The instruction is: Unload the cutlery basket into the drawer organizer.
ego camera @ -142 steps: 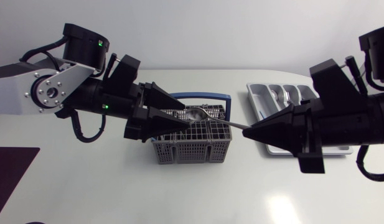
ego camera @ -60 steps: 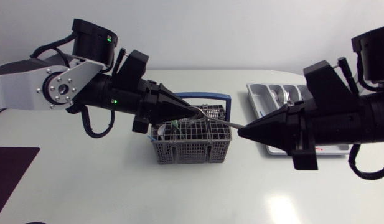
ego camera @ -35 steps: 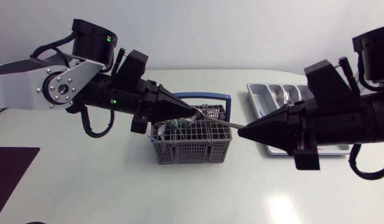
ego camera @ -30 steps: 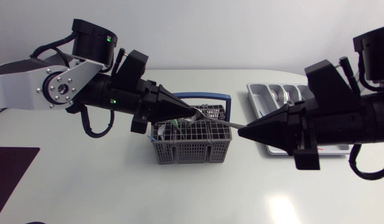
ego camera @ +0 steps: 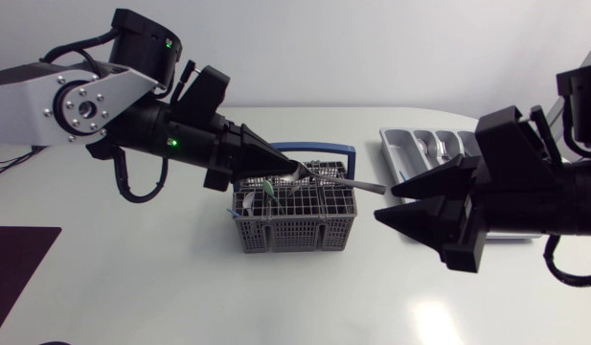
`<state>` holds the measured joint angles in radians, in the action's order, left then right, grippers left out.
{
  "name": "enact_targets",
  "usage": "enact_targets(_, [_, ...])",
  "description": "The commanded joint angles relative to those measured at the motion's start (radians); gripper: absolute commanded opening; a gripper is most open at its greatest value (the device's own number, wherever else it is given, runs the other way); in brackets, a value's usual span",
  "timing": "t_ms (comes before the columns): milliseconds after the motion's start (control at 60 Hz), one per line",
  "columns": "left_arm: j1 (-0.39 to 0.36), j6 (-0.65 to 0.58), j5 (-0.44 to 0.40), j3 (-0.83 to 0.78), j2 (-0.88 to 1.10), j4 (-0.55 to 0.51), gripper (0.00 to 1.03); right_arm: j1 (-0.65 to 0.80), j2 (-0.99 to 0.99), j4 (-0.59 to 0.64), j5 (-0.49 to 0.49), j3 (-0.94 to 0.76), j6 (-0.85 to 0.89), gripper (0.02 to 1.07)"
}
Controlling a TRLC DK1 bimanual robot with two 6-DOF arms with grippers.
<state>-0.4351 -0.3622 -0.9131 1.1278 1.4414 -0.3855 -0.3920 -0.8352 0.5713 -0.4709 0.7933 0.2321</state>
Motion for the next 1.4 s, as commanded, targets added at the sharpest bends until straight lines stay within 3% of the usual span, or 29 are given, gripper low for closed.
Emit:
enact_targets(0, [-0.001, 0.005, 0.023, 0.061, 0.008, -0.055, 0.03, -0.034, 0.068, -0.016, 0.11, -0.06, 0.085, 0.85])
enact_targets(217, [-0.074, 0.003, 0.204, 0.11, 0.001, -0.162, 0.03, -0.252, 0.183, -0.14, 0.534, -0.184, 0.245, 0.85])
enact_targets(383, [-0.146, 0.032, 0.352, 0.158, 0.014, -0.21, 0.03, -0.349, 0.193, -0.235, 0.673, -0.235, 0.302, 0.84])
enact_targets(450, [-0.168, 0.049, 0.392, 0.184, 0.034, -0.239, 0.03, -0.373, 0.188, -0.272, 0.706, -0.247, 0.32, 0.84])
enact_targets(633, [-0.2, 0.063, 0.471, 0.228, 0.082, -0.294, 0.03, -0.409, 0.128, -0.353, 0.721, -0.252, 0.332, 0.64])
enact_targets(883, [-0.235, 0.085, 0.53, 0.25, 0.108, -0.323, 0.03, -0.489, 0.015, -0.456, 0.767, -0.255, 0.335, 0.61])
enact_targets(1383, [-0.264, 0.078, 0.551, 0.28, 0.114, -0.36, 0.03, -0.547, -0.139, -0.64, 0.821, -0.278, 0.388, 0.52])
